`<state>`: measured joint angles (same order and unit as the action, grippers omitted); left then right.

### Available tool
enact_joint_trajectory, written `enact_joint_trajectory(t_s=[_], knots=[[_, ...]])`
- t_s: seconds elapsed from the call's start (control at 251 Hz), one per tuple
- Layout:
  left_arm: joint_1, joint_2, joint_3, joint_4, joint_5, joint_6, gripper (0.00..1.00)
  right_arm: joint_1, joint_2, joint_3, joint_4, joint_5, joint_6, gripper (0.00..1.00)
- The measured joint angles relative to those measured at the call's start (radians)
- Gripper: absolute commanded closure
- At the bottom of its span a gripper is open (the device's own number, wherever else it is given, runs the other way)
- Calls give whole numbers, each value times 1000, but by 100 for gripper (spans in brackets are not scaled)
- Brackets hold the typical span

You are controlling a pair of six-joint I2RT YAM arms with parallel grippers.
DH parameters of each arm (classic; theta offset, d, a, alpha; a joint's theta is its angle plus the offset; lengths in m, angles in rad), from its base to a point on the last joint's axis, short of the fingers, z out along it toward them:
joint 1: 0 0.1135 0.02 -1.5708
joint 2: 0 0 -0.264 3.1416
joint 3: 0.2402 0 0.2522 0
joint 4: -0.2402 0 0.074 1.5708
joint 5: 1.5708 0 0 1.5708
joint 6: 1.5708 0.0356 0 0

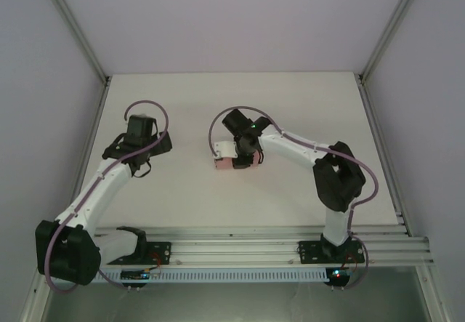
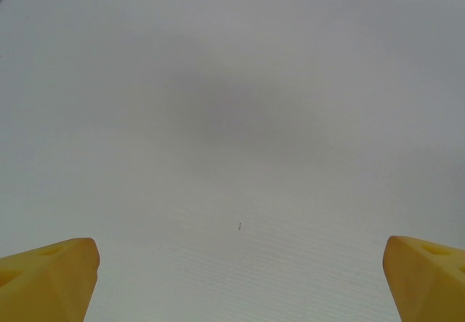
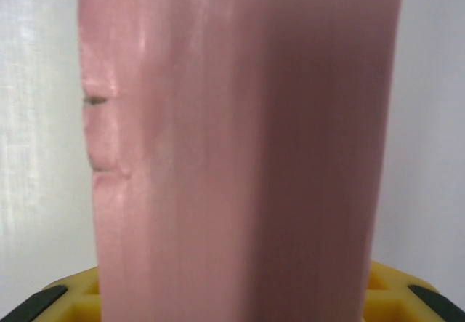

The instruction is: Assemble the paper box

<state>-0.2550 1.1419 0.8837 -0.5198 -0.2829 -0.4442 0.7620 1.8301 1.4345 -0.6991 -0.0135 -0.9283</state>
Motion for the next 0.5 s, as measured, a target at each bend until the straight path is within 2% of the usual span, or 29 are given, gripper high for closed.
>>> enact_joint_trajectory(t_s=[0.16,0.339,0.499], knots=[[0,-9,-8,0,-20,0,0,2,-91,-144,296,178,-18,63],[0,-9,-21,8,-29,0,0,-1,-65,-351,638,274,-88,64],[0,-9,-25,11,-29,0,0,-2,-35,-422,805,314,-119,49]])
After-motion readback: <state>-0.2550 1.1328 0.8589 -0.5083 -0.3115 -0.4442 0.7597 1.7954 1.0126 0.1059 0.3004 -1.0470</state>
